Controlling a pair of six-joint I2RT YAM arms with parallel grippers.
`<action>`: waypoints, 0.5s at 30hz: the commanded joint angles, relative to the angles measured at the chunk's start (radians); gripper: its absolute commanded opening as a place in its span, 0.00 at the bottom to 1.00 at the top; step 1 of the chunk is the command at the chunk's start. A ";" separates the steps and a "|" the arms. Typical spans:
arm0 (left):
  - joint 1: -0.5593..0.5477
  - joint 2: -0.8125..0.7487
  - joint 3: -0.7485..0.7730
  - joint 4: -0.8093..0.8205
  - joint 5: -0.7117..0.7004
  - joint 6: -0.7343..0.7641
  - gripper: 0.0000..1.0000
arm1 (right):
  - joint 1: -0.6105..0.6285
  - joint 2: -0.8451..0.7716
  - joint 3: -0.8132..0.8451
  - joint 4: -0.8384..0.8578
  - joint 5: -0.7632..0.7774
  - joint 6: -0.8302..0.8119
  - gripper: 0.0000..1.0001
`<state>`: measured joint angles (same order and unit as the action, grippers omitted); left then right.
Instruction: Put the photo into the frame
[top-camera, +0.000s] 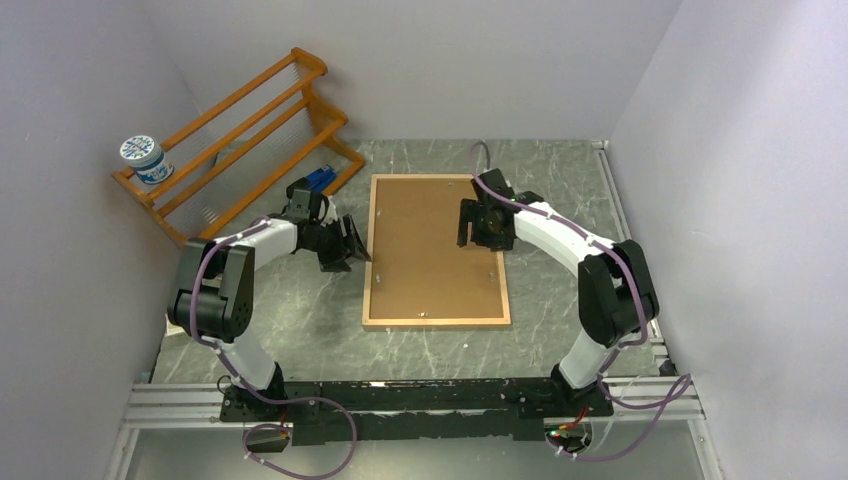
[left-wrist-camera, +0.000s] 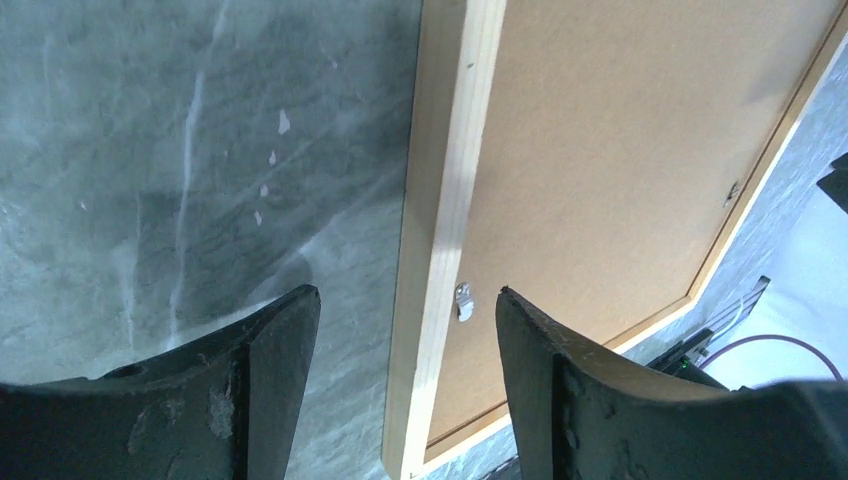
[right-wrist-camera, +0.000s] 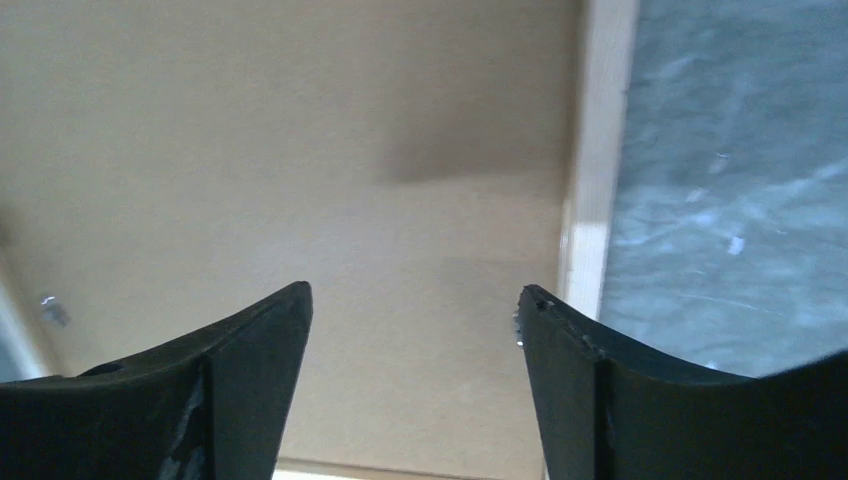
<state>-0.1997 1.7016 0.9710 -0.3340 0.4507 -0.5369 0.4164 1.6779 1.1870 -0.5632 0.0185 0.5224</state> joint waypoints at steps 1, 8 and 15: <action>-0.003 -0.040 -0.033 0.037 0.044 0.002 0.70 | 0.058 0.022 0.084 -0.174 0.363 0.005 0.84; -0.007 -0.048 -0.056 0.053 0.042 -0.003 0.70 | 0.058 0.024 0.025 -0.255 0.405 -0.030 0.92; -0.013 -0.028 -0.054 0.064 0.049 -0.009 0.70 | 0.030 0.005 -0.056 -0.183 0.250 -0.020 0.86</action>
<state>-0.2058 1.6913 0.9192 -0.2993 0.4744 -0.5396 0.4633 1.7065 1.1522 -0.7658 0.3328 0.5041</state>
